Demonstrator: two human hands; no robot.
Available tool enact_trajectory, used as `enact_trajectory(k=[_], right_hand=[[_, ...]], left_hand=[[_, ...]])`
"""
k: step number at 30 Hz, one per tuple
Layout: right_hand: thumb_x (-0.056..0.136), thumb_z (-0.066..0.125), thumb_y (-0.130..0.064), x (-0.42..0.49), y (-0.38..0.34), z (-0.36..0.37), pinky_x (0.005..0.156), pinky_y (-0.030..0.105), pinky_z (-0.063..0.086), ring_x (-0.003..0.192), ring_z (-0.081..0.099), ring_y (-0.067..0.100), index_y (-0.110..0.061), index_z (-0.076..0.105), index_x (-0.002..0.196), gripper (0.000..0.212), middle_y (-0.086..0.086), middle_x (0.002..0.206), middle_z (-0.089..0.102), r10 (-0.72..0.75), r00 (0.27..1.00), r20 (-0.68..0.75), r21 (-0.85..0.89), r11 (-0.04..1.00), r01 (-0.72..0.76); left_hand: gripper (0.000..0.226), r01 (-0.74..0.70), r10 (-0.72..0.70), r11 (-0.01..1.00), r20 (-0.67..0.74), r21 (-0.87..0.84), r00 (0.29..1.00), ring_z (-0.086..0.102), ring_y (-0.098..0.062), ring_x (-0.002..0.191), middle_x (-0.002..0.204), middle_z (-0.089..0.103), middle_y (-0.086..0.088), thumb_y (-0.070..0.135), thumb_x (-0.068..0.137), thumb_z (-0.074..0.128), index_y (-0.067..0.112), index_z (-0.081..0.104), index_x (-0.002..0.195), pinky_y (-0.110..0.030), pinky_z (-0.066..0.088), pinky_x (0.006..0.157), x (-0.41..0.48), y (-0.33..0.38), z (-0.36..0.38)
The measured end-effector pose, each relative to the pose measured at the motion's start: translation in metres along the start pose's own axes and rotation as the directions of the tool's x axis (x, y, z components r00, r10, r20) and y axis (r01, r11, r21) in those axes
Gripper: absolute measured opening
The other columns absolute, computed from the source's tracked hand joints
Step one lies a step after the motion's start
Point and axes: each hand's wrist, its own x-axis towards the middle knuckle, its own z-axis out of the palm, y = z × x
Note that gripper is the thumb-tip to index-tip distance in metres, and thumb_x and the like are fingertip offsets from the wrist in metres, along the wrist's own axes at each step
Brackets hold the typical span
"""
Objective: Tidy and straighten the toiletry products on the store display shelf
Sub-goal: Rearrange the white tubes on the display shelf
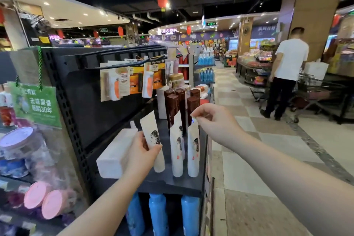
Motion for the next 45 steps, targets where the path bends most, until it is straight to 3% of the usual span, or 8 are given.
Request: enact_trajectory(k=[4,7,15,21,34,39,42,45], right_hand=[[0.088,0.054,-0.016,0.022,0.001,0.009,0.071,0.014,0.041,0.084,0.052,-0.005,-0.037,0.058,0.085,0.021,-0.026,0.083,0.054,-0.041,0.997,0.069,-0.126,0.991,0.049],[0.089,0.055,-0.019,0.033,0.003,0.019,0.068,0.010,0.036,0.084,0.050,-0.004,-0.036,0.058,0.089,0.017,-0.022,0.088,0.054,-0.069,0.991,0.119,-0.182,0.979,0.090],[0.089,0.054,-0.019,0.062,0.010,0.024,0.067,0.005,0.034,0.082,0.052,-0.004,-0.028,0.066,0.098,0.018,-0.022,0.087,0.055,-0.123,0.956,0.265,-0.224,0.957,0.185],[0.089,0.056,-0.021,0.083,0.010,0.020,0.083,0.018,0.042,0.093,0.057,0.004,-0.026,0.068,0.100,0.018,-0.017,0.094,0.060,-0.152,0.904,0.399,-0.200,0.948,0.248],[0.089,0.056,-0.020,0.093,0.015,0.037,0.076,0.017,0.041,0.088,0.057,0.003,-0.025,0.067,0.099,0.016,-0.015,0.090,0.060,-0.211,0.844,0.493,-0.096,0.951,0.293],[0.090,0.055,-0.020,0.094,0.014,0.041,0.078,0.018,0.041,0.091,0.057,0.005,-0.025,0.067,0.101,0.017,-0.013,0.094,0.061,-0.191,0.845,0.500,-0.099,0.956,0.275],[0.090,0.055,-0.020,0.093,0.006,0.041,0.079,0.018,0.040,0.091,0.056,0.004,-0.027,0.066,0.098,0.016,-0.013,0.096,0.061,-0.227,0.859,0.458,-0.095,0.949,0.301],[0.088,0.055,-0.018,0.084,-0.013,0.047,0.075,0.008,0.040,0.087,0.055,-0.003,-0.027,0.067,0.097,0.017,-0.020,0.089,0.059,-0.335,0.866,0.372,-0.018,0.930,0.368]], left_hand=[[0.032,-0.017,0.017,1.000,0.030,0.004,0.999,0.063,-0.009,0.090,0.090,0.066,0.010,0.012,0.079,0.068,0.034,0.052,0.096,-0.024,0.048,0.069,0.016,-0.017,0.010],[0.033,-0.018,0.016,0.999,0.074,0.027,0.997,0.061,-0.007,0.089,0.093,0.066,0.011,0.014,0.080,0.068,0.036,0.051,0.098,-0.030,0.050,0.076,0.019,-0.027,0.012],[0.042,0.016,-0.024,0.997,0.097,0.074,0.995,0.059,0.014,0.083,0.084,0.066,0.026,0.014,0.076,0.072,0.047,0.050,0.090,-0.006,0.043,0.061,0.014,-0.045,0.012],[0.070,0.079,-0.085,0.994,0.079,0.076,0.993,0.059,0.010,0.094,0.095,0.066,0.028,0.000,0.074,0.065,0.064,0.047,0.095,-0.016,0.046,0.078,0.003,-0.055,0.020],[0.051,0.150,-0.152,0.987,0.030,0.061,0.988,0.056,0.009,0.089,0.098,0.062,0.020,-0.002,0.079,0.064,0.032,0.048,0.113,-0.002,0.044,0.066,-0.004,-0.047,0.027],[0.053,0.174,-0.177,0.982,0.045,0.077,0.983,0.051,0.014,0.088,0.097,0.057,0.025,0.001,0.080,0.064,0.038,0.043,0.111,-0.001,0.043,0.063,-0.002,-0.047,0.027],[0.056,0.131,-0.137,0.987,0.061,0.090,0.989,0.050,0.015,0.094,0.102,0.055,0.026,0.003,0.075,0.063,0.044,0.041,0.106,-0.002,0.044,0.069,-0.004,-0.044,0.022],[0.055,-0.001,0.014,0.991,-0.098,0.134,0.995,0.054,0.001,0.101,0.103,0.056,0.020,-0.004,0.070,0.053,0.044,0.047,0.095,-0.010,0.041,0.085,0.000,-0.036,0.005]])
